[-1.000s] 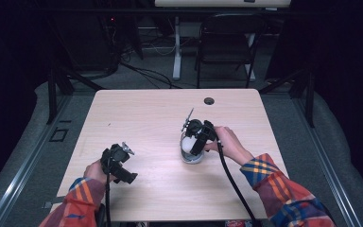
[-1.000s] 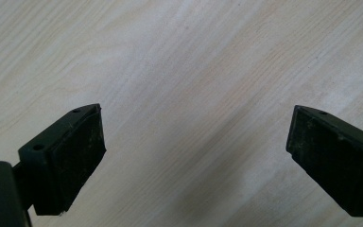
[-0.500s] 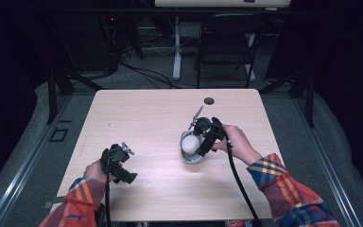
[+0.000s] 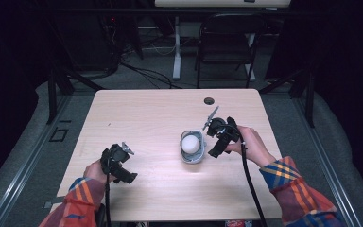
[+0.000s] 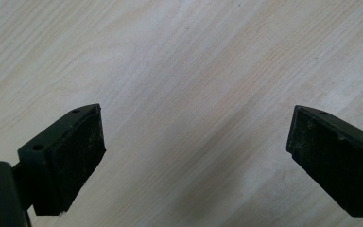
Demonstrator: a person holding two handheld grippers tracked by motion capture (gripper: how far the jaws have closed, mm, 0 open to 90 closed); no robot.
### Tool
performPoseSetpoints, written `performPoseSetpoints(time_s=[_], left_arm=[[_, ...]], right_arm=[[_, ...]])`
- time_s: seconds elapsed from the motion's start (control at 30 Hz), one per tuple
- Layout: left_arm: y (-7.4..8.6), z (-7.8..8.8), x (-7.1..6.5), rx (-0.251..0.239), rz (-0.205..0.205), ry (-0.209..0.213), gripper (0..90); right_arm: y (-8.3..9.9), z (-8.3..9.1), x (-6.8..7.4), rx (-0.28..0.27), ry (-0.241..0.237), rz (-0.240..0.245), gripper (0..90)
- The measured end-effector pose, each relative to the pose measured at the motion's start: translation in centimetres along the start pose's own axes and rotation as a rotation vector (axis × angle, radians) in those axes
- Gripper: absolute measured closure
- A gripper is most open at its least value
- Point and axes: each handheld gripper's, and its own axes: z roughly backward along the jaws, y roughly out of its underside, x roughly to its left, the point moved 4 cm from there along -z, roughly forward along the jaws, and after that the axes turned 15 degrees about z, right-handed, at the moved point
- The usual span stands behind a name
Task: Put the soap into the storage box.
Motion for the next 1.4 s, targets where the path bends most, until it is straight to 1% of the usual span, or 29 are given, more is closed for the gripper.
performPoseSetpoints(time_s=[0.13,0.27,0.3,0.37,0.4,0.43,0.47,0.6,0.67,0.73,0.8,0.83,0.87,0.9,1.0,1.03,1.07,1.1,1.13,1.17,1.2,1.23,1.27,1.3,1.33,1.37,1.4], left_arm=[[0.0,0.0,0.0,-0.001,0.001,-0.002,5.0],[0.0,0.0,0.0,-0.001,0.002,-0.003,5.0],[0.0,0.0,0.0,-0.001,0.001,-0.003,4.9],[0.0,0.0,0.0,-0.001,0.002,-0.003,4.9],[0.0,0.0,0.0,0.000,0.003,-0.004,4.9],[0.0,0.0,0.0,0.000,0.002,-0.004,4.9],[0.0,0.0,0.0,0.000,0.003,-0.004,4.9],[0.0,0.0,0.0,0.000,0.004,-0.004,4.9],[0.0,0.0,0.0,-0.001,0.005,-0.004,4.9],[0.0,0.0,0.0,0.000,0.005,-0.003,4.9],[0.0,0.0,0.0,0.000,0.005,-0.003,4.9],[0.0,0.0,0.0,0.000,0.004,-0.003,4.9],[0.0,0.0,0.0,0.000,0.004,-0.003,4.9],[0.0,0.0,0.0,-0.001,0.005,-0.002,4.9],[0.0,0.0,0.0,0.000,0.007,0.000,4.9],[0.0,0.0,0.0,0.000,0.007,-0.001,4.9],[0.0,0.0,0.0,0.001,0.006,0.002,4.9],[0.0,0.0,0.0,0.000,0.008,0.003,4.8],[0.0,0.0,0.0,0.001,0.008,0.002,4.8],[0.0,0.0,0.1,0.002,0.009,0.002,4.7],[0.0,0.0,0.0,0.002,0.009,0.002,4.7],[0.0,0.0,0.0,0.001,0.008,0.003,4.6],[0.0,0.0,0.0,-0.001,0.006,0.004,4.5],[0.0,0.0,0.0,-0.009,0.010,0.008,4.0],[-0.1,0.0,0.0,-0.012,0.009,0.015,2.9],[-0.1,0.1,0.0,-0.012,0.006,0.033,1.2],[-0.2,0.1,0.0,-0.020,0.010,0.051,0.1]], right_arm=[[1.0,0.1,0.2,0.012,0.007,-0.010,0.7],[2.1,0.2,0.3,0.017,0.019,-0.035,0.2],[2.5,0.3,0.3,0.026,0.020,-0.033,0.2],[3.1,0.3,0.4,0.027,0.024,-0.044,0.1],[3.4,0.3,0.4,0.040,0.027,-0.039,0.1],[3.8,0.4,0.4,0.044,0.030,-0.045,0.1],[4.2,0.3,0.5,0.037,0.025,-0.056,0.1],[5.5,0.2,0.5,0.040,0.029,-0.083,0.1],[6.5,0.2,0.4,0.050,0.034,-0.102,0.1],[7.4,0.0,0.5,0.042,0.030,-0.127,0.2],[8.2,-0.1,0.7,0.063,0.027,-0.133,0.2],[8.6,-0.4,0.9,0.049,0.027,-0.147,0.2],[9.0,-0.4,0.9,0.070,0.022,-0.137,0.2],[9.4,-0.5,1.1,0.084,0.033,-0.138,0.2],[10.6,-0.8,1.6,0.098,0.031,-0.151,0.2],[11.1,-0.9,1.8,0.113,0.034,-0.152,0.2],[11.5,-1.1,2.0,0.113,0.035,-0.165,0.1],[11.9,-1.1,2.2,0.123,0.039,-0.165,0.2],[12.3,-1.2,2.4,0.126,0.037,-0.167,0.3],[12.7,-1.4,2.6,0.121,0.041,-0.178,0.4],[13.1,-1.4,2.8,0.137,0.039,-0.172,0.8],[13.5,-1.6,2.9,0.134,0.026,-0.174,1.6],[13.7,-1.6,3.1,0.153,0.031,-0.170,2.2],[14.0,-1.9,3.4,0.151,0.024,-0.176,3.3],[14.3,-2.1,3.5,0.166,0.011,-0.162,5.0],[14.4,-2.4,3.7,0.184,-0.007,-0.157,7.1],[14.6,-2.6,3.7,0.202,-0.021,-0.150,9.4]])
